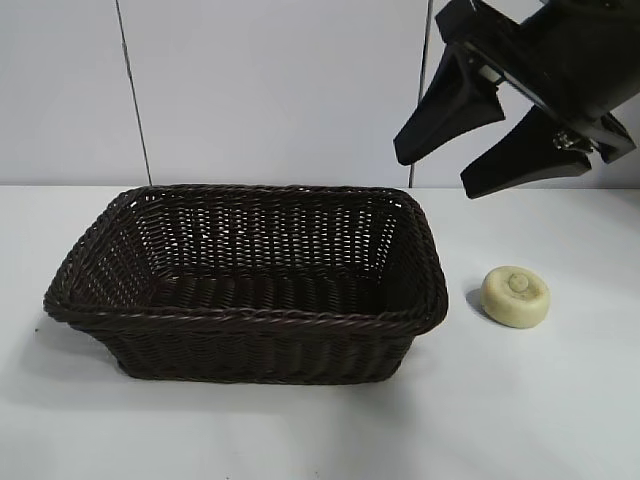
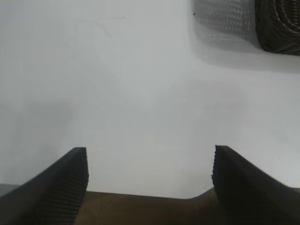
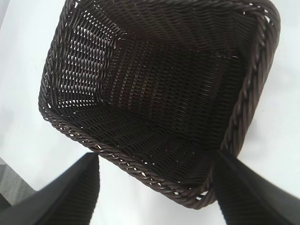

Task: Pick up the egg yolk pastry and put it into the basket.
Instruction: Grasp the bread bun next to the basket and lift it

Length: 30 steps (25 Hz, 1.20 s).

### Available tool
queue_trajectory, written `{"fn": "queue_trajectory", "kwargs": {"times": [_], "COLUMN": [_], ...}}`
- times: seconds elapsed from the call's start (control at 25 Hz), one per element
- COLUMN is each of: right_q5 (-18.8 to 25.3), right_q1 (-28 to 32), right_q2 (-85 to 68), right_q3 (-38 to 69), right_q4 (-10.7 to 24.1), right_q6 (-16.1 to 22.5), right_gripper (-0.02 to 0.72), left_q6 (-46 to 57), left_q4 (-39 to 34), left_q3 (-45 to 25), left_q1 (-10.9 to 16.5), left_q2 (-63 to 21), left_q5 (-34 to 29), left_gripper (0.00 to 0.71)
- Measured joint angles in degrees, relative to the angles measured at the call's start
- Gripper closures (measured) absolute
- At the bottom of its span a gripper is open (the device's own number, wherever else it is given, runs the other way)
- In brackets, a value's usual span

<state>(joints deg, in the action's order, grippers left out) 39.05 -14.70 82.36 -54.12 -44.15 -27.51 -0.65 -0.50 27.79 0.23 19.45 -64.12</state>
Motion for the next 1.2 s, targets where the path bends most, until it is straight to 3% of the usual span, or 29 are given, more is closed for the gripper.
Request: {"fn": "queue_trajectory", "kwargs": {"times": [0.16,0.32,0.44,0.68,0.92,1.0,1.2], "right_q5": [0.0,0.19,0.55,5.86,11.23,12.13,12.56], "right_q1": [0.0,0.0,0.0,0.0,0.0,0.44,4.33], "right_q2": [0.0,0.0,0.0,2.16,7.36,9.23,13.77], "right_q3": [0.0,0.0,-0.07,-5.84,-13.28,-15.31,-18.3], "right_q4": [0.0,1.21,4.66,15.81,26.82,29.15,30.75], "right_q6": [0.39,3.11,6.71,15.72,22.48,23.46,24.36], "right_gripper": [0.206,0.206,0.206,0.206,0.206,0.206,0.206], "left_q6": [0.0,0.0,0.0,0.07,0.12,0.12,0.12], "left_q4": [0.0,0.0,0.0,0.0,0.08,0.08,0.08], "left_q3": [0.0,0.0,0.0,0.0,0.0,0.0,0.0], "left_q1": [0.0,0.0,0.0,0.0,0.0,0.0,0.0], "left_q2": [0.0,-2.63,-7.96,-19.79,-20.15,-20.15,-20.15], "left_q5": [0.0,0.07,0.07,-0.04,-0.3,-0.3,-0.34], "left_gripper": [0.171,0.171,0.171,0.171,0.171,0.171,0.171]}}
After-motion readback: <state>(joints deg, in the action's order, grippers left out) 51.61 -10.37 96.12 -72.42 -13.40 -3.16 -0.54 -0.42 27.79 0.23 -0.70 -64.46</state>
